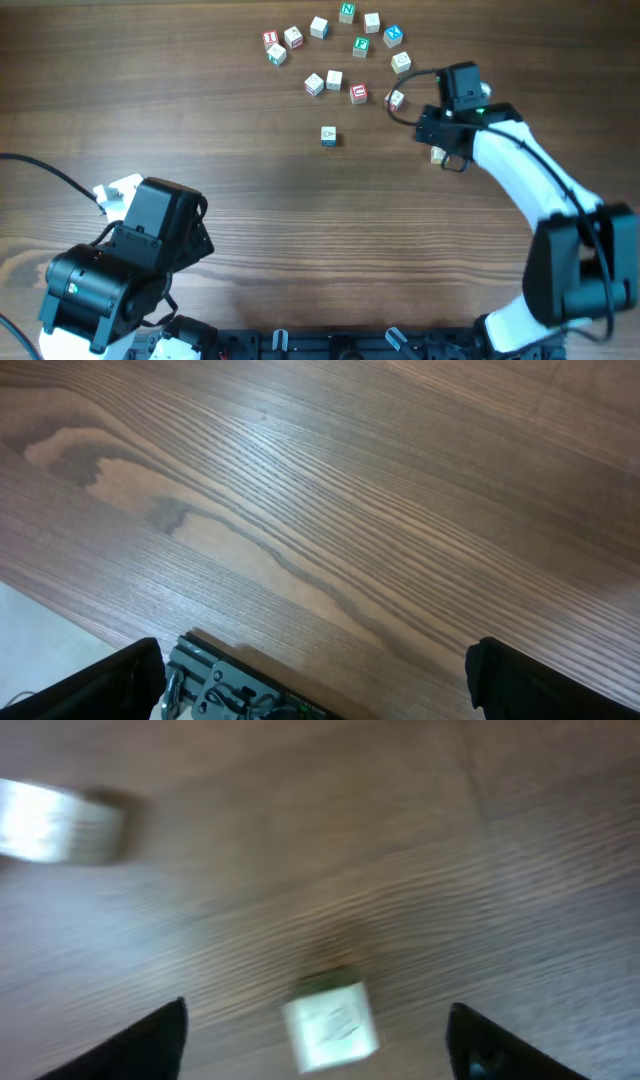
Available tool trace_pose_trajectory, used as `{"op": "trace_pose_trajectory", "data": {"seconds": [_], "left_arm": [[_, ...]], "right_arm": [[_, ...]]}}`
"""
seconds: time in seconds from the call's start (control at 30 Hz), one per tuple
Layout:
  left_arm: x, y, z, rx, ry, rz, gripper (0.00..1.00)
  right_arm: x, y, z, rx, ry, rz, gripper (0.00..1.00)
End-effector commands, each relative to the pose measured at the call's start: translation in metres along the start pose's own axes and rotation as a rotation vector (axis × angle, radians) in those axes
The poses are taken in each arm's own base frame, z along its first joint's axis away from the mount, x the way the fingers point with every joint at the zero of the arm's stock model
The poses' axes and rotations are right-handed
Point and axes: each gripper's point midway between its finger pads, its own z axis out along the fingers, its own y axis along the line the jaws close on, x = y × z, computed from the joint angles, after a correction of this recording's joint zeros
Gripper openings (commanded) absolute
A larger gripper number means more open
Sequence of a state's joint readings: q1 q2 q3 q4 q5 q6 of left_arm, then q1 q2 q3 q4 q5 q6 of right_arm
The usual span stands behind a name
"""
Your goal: Form a circle
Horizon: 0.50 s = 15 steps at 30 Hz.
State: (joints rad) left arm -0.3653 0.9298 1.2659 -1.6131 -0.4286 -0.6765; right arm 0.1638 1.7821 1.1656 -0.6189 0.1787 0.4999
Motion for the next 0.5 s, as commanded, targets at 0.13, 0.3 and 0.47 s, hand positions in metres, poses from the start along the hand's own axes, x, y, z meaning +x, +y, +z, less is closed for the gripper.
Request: {"op": "trace_pose_trajectory", "data": {"seconds": [0.13,0.3,0.47], "left_arm": [[0.0,0.001,0.001,-0.004,0.001,-0.021,1.0],[0.0,0.001,0.001,-0.004,0.001,-0.021,1.0],[0.0,0.001,0.001,-0.004,0.001,-0.021,1.0]], "right_arm": [[0.053,0.0,0.057,-0.018,0.238,-0.057,0.72],[0.058,-0.002,0.055,-0.014,0.26,-0.059,0.33],[0.061,0.001,0.047,-0.034,0.297,-0.058,0.27]]}}
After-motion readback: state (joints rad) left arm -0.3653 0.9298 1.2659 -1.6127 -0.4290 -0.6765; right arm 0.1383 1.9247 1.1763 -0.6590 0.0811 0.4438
